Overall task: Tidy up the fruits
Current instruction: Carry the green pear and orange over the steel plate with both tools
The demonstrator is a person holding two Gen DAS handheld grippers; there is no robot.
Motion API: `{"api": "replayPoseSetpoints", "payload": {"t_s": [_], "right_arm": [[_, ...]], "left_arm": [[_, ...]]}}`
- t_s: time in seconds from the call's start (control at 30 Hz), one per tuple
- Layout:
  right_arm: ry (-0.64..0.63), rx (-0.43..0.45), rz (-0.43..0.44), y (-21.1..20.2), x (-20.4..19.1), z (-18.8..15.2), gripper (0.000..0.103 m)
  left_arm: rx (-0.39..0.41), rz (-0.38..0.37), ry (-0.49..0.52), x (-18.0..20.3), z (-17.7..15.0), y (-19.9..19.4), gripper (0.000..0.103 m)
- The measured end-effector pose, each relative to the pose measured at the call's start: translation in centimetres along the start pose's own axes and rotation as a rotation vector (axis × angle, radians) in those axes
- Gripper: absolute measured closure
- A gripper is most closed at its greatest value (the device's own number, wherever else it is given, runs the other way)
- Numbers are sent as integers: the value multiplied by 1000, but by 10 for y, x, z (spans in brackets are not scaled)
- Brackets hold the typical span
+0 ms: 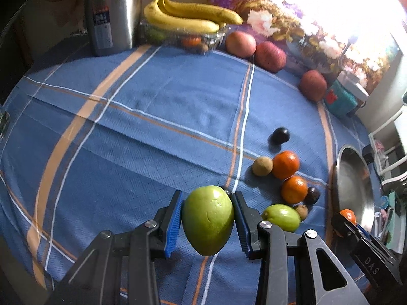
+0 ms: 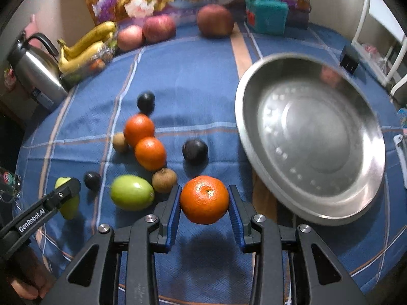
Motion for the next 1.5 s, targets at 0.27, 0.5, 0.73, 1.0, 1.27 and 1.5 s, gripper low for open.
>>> {"api": "replayPoseSetpoints", "payload": {"t_s": [0.27, 0.5, 0.73, 1.0, 1.27, 1.5], "right_arm": [[20, 48, -75, -24, 1, 15, 66], [49, 64, -67, -30, -4, 43, 66], [66, 72, -64, -27, -2, 68, 66], [72, 55, -70, -15, 9, 85, 66], [139, 40, -116, -14, 51, 85, 66], [237, 27, -172, -21, 106, 75, 66]], "left_arm": [[6, 11, -11, 12, 12, -5, 62], [12, 34, -4, 30, 31, 1, 62], [22, 42, 0, 50, 47, 12, 62], [30, 42, 30, 79, 54, 25, 62], [27, 20, 93, 120, 45, 33, 62], [-5, -35, 194, 166, 22, 36, 62]]}}
Point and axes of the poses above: each gripper's, at about its wrist camera, not at the fingertips, and y roughly the way its jaws point, x to its right, z to its top, the point moved 7 cm from there along y, roughly the way its jaws point, and after that the axes turned 14 degrees about -y, right-handed, at the moved point
